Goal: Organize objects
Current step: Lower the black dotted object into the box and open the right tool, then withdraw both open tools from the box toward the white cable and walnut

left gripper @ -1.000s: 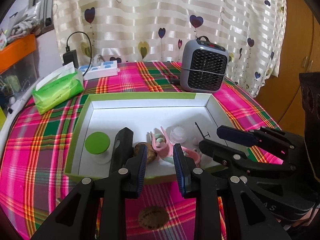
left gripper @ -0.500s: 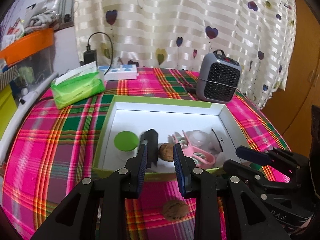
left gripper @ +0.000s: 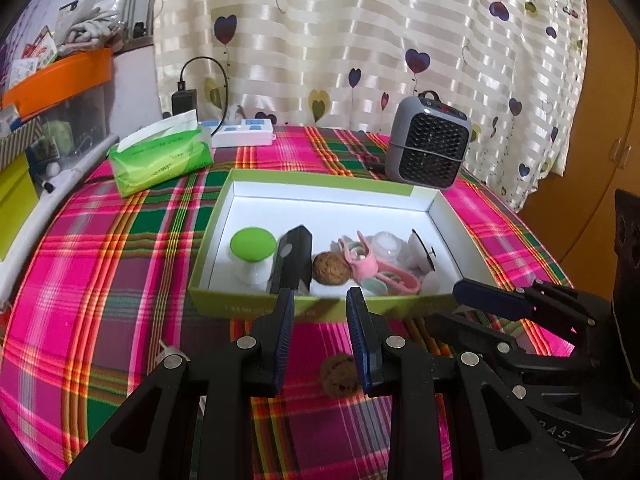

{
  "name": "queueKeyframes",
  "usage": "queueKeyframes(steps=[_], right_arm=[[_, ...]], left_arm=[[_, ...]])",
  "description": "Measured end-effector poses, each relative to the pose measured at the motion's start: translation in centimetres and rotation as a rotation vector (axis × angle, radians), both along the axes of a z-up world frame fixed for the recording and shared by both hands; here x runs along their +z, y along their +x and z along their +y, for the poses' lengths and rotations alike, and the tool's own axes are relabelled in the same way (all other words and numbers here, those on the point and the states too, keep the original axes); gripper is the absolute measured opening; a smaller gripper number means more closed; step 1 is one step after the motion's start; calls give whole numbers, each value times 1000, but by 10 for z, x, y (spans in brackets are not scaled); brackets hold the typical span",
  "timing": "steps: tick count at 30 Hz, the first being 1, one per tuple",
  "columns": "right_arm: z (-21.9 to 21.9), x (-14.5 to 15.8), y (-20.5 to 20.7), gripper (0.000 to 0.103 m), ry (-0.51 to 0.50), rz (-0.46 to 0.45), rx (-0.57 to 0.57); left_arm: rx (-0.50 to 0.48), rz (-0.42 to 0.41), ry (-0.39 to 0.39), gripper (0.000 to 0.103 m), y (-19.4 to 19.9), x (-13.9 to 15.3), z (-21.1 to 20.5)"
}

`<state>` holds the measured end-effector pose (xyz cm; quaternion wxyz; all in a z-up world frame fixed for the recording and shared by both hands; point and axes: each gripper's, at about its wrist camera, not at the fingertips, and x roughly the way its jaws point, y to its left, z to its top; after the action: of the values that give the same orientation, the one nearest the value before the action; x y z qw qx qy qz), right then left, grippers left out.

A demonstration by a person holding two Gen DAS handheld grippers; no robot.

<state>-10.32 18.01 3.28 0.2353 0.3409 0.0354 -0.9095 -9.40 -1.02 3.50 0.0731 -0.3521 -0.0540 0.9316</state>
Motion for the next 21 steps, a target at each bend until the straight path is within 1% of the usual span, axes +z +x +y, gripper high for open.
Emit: queueKeyframes(steps=[15,21], right_arm=[[-13,-7,5,38,10,-22,42],[-16,-7,6,38,10,-20,55]], left_arm=[[-5,-13,-24,24,16,-8,1],[-3,-23,-21,24,18,-13,0]])
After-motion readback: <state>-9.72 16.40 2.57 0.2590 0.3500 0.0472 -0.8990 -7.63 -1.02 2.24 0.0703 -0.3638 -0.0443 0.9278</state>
